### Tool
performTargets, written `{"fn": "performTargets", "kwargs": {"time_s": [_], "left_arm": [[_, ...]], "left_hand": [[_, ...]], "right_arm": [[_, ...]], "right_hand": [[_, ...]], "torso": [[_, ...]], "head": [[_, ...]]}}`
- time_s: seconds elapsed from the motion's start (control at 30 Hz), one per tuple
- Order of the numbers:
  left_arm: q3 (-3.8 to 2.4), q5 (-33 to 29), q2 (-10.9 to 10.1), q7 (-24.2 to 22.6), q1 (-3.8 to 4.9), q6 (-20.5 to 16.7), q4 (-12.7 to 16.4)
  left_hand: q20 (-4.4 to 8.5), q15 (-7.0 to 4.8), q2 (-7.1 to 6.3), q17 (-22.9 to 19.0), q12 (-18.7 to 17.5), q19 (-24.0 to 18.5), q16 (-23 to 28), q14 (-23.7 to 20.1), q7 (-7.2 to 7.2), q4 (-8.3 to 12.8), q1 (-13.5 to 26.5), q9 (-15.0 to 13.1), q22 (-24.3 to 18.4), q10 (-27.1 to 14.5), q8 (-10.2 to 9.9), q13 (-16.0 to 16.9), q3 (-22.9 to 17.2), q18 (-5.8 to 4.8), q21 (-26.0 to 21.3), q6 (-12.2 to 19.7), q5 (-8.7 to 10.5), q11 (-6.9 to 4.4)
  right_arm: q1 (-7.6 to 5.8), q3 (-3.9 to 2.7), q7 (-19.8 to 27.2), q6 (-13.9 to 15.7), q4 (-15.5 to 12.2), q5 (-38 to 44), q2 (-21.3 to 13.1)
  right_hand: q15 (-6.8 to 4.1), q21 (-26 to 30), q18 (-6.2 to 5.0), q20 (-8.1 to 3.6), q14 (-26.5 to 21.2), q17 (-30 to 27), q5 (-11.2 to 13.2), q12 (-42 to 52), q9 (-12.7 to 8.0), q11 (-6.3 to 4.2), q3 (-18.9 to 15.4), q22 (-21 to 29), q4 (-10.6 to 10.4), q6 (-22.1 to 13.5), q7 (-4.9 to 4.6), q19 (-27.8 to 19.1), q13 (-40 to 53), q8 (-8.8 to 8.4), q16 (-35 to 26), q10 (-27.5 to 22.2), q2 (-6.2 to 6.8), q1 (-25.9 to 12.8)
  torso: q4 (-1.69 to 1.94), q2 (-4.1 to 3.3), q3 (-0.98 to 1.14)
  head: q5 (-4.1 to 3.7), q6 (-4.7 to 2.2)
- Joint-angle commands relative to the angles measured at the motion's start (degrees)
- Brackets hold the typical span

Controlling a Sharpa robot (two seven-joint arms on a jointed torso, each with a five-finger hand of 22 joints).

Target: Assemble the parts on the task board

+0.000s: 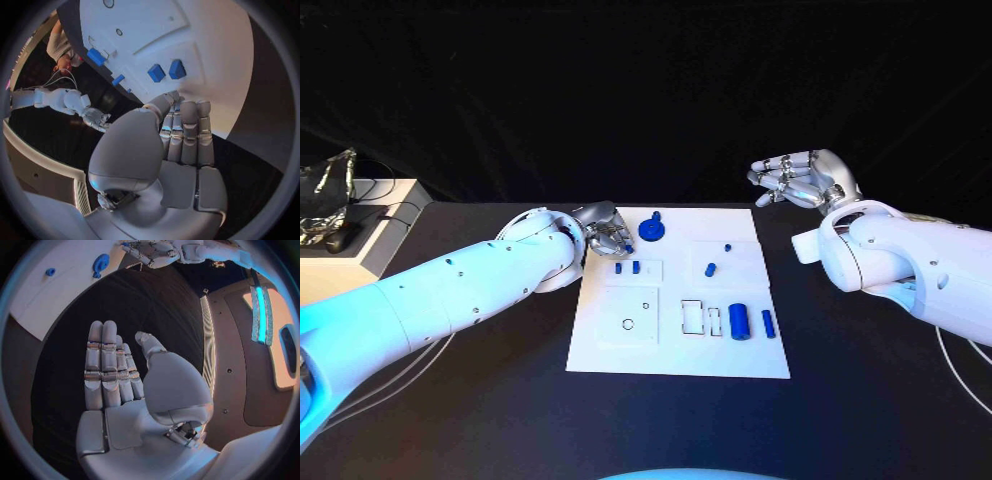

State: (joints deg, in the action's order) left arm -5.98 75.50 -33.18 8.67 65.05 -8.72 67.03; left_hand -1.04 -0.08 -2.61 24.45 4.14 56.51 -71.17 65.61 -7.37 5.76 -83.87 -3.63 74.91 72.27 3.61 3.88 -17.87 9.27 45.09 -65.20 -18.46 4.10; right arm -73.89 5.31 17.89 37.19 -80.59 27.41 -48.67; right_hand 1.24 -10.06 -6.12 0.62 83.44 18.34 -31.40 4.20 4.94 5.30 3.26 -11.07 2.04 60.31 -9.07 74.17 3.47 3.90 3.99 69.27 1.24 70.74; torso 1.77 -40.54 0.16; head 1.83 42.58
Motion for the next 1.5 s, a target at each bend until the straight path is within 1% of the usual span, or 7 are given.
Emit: {"fn": "performTargets", "kwargs": {"time_s": [0.03,0.23,0.6,0.8,1.07,1.33,1.5], "left_arm": [[-0.02,0.7,0.3,0.0,0.04,-0.1,-0.1],[-0.02,1.1,0.6,0.2,0.05,-0.1,-0.6],[-0.01,1.3,1.3,0.3,0.04,0.0,-1.2],[0.00,1.5,1.4,0.4,0.04,-0.3,-1.4],[0.04,1.5,1.7,0.4,0.04,0.0,-1.7],[0.57,1.4,2.2,0.3,0.04,0.3,-2.3],[0.78,1.2,2.3,0.1,0.04,0.4,-2.3]], "left_hand": [[-0.01,0.20,-0.20,0.1,-0.2,0.2,0.4,0.2,-0.31,-0.3,0.1,-0.1,0.1,-0.2,-0.1,-0.1,0.0,0.14,-0.2,0.2,-0.16,0.03],[0.01,0.19,-0.20,0.2,-0.2,0.3,0.4,0.2,-0.33,-0.4,0.0,-0.1,0.1,-0.2,-0.1,-0.1,0.1,0.12,-0.3,0.1,-0.15,0.03],[0.03,0.19,-0.18,0.2,-0.2,0.4,0.5,0.2,-0.35,-0.4,-0.1,-0.1,0.1,-0.2,-0.1,-0.1,0.1,0.12,-0.3,0.2,-0.14,0.04],[0.05,0.19,-0.12,0.2,-0.2,0.4,0.5,0.2,-0.39,-0.4,-0.2,-0.1,0.2,-0.2,-0.1,0.0,0.0,0.14,-0.3,0.1,-0.15,0.05],[0.05,0.17,-0.09,0.2,-0.2,0.4,0.5,0.3,-0.35,-0.4,-0.2,-0.1,0.3,-0.1,-0.1,0.0,0.1,0.14,-0.3,0.1,-0.14,0.01],[0.06,0.15,-0.06,0.2,-0.2,0.4,0.5,0.3,-0.32,-0.4,-0.2,-0.1,0.3,-0.1,-0.1,0.0,0.1,0.13,-0.4,0.0,-0.15,-0.01],[0.06,0.15,-0.06,0.2,-0.2,0.4,0.5,0.3,-0.32,-0.4,-0.2,-0.1,0.3,-0.1,-0.1,0.0,0.1,0.13,-0.4,0.0,-0.15,-0.01]], "right_arm": [[0.03,-0.02,0.6,-0.8,-0.1,0.1,0.0],[0.03,-0.02,0.6,-0.8,-0.2,0.1,0.0],[0.03,-0.02,0.7,-0.8,-0.2,0.1,-0.1],[0.03,-0.02,0.6,-0.8,-0.2,0.1,-0.1],[0.03,-0.02,0.6,-0.8,-0.2,0.1,0.0],[0.03,-0.02,0.6,-0.9,-0.1,0.1,0.0],[0.03,-0.02,0.6,-0.9,-0.1,0.1,0.0]], "right_hand": [[0.03,-0.2,1.11,0.10,0.3,-0.1,-0.3,-0.3,0.1,-0.01,0.0,0.1,0.0,0.5,-0.05,-0.3,0.0,-0.18,-0.2,0.3,0.53,-0.1],[0.03,-0.2,1.11,0.10,0.3,-0.1,-0.3,-0.3,0.1,-0.01,0.0,0.1,0.0,0.5,-0.05,-0.3,0.0,-0.18,-0.2,0.3,0.53,-0.1],[0.01,-0.4,1.10,0.09,0.3,-0.1,-0.3,-0.3,0.1,-0.02,0.1,0.3,0.0,0.4,-0.04,-0.4,0.0,-0.19,-0.2,0.3,0.50,0.0],[0.01,-0.4,1.10,0.09,0.3,-0.1,-0.3,-0.3,0.1,-0.02,0.1,0.3,0.0,0.4,-0.04,-0.4,0.0,-0.19,-0.2,0.3,0.50,0.0],[0.01,-0.6,1.10,0.09,0.3,-0.1,-0.3,-0.3,0.1,-0.02,0.3,0.5,0.1,0.5,-0.04,-0.5,0.0,-0.18,-0.2,0.3,0.54,0.0],[0.01,-0.6,1.10,0.09,0.3,-0.1,-0.3,-0.3,0.1,-0.02,0.3,0.5,0.1,0.5,-0.04,-0.5,0.0,-0.18,-0.2,0.3,0.54,0.0],[0.01,-0.6,1.10,0.09,0.3,-0.1,-0.3,-0.3,0.1,-0.02,0.3,0.5,0.1,0.5,-0.04,-0.5,0.0,-0.18,-0.2,0.3,0.54,0.0]], "torso": [[-0.03,-0.06,0.00],[0.00,-0.03,0.04],[-0.04,-0.03,0.01],[0.07,-0.04,-0.01],[0.05,-0.02,-0.04],[-0.02,-0.06,-0.08],[0.02,-0.04,-0.02]], "head": [[-0.01,-0.07],[-0.05,-0.03],[-0.10,0.08],[-0.21,0.10],[-0.22,0.18],[-0.25,0.17],[-0.32,0.32]]}}
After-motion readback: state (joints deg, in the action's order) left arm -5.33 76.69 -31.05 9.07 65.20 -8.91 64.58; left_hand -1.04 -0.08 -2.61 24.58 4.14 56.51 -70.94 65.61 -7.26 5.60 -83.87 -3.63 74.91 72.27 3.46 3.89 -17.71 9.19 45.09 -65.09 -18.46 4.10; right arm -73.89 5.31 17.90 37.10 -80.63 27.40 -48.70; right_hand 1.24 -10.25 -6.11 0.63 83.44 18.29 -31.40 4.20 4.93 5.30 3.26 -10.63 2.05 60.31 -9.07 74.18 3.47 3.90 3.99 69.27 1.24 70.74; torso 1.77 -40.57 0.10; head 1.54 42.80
